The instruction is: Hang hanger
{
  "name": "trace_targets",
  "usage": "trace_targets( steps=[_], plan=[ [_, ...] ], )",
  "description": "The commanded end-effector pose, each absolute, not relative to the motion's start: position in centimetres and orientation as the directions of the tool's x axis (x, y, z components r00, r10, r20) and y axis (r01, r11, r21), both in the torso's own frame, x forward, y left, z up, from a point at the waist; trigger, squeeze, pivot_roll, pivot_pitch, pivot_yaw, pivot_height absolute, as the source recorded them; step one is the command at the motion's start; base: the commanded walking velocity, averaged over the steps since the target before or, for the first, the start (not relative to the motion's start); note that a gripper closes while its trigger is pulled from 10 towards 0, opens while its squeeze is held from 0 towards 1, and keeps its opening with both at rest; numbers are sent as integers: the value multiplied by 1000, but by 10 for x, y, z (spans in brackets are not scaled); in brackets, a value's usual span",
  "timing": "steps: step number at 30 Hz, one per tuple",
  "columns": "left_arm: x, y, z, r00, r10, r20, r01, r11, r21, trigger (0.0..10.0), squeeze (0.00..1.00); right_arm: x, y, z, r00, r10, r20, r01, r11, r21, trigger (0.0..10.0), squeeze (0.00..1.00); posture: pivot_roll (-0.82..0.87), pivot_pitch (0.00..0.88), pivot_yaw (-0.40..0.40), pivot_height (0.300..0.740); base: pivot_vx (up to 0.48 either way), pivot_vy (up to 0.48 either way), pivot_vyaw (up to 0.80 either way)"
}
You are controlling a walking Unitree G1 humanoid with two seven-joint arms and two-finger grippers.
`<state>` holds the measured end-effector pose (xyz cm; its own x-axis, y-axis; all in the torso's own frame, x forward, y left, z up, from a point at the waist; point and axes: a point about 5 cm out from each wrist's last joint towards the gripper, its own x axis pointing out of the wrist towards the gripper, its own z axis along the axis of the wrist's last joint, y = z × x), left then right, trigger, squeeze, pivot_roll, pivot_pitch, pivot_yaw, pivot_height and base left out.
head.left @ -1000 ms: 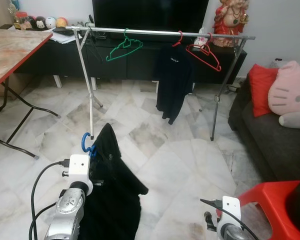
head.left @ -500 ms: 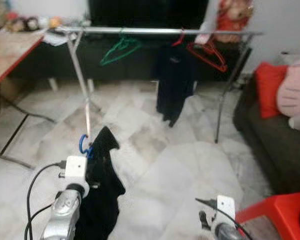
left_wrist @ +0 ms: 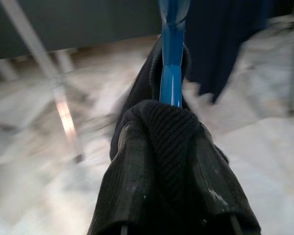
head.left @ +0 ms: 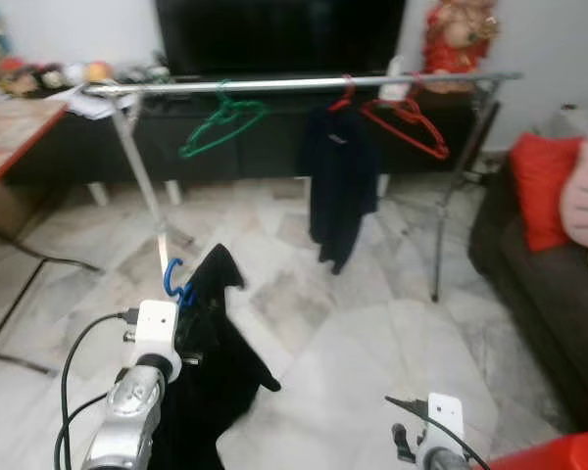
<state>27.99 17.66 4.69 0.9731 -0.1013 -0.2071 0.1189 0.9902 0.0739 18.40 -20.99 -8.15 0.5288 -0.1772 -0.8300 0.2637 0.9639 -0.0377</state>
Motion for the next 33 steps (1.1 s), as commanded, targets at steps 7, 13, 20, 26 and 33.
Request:
trace_targets(
  steps=[7, 13, 20, 26, 33],
  plan=[
    [286, 183, 58, 983, -96, -156, 113, 989, 99, 10000, 0, 194, -203, -77, 559, -156, -815, 247, 969, -16, 10000, 0, -21, 0, -32, 740, 454, 0, 0],
    [285, 181, 56, 982, -99, -161, 116, 988, 98, 10000, 0, 193, -203, -78, 558, -155, -815, 247, 969, -15, 10000, 0, -22, 0, -32, 740, 455, 0, 0],
    [284, 181, 55, 981, -103, -163, 120, 988, 98, 10000, 0, 193, -202, -78, 558, -149, -816, 244, 970, -10, 10000, 0, -23, 0, -32, 740, 458, 0, 0],
    [285, 180, 55, 982, -101, -163, 118, 988, 98, 10000, 0, 193, -203, -78, 560, -147, -815, 241, 971, -9, 10000, 0, -20, 0, -35, 740, 458, 0, 0],
    [287, 180, 57, 983, -96, -159, 112, 989, 98, 10000, 0, 196, -203, -76, 571, -143, -809, 239, 971, -3, 10000, 0, -22, 0, -35, 740, 461, 0, 0]
  ],
)
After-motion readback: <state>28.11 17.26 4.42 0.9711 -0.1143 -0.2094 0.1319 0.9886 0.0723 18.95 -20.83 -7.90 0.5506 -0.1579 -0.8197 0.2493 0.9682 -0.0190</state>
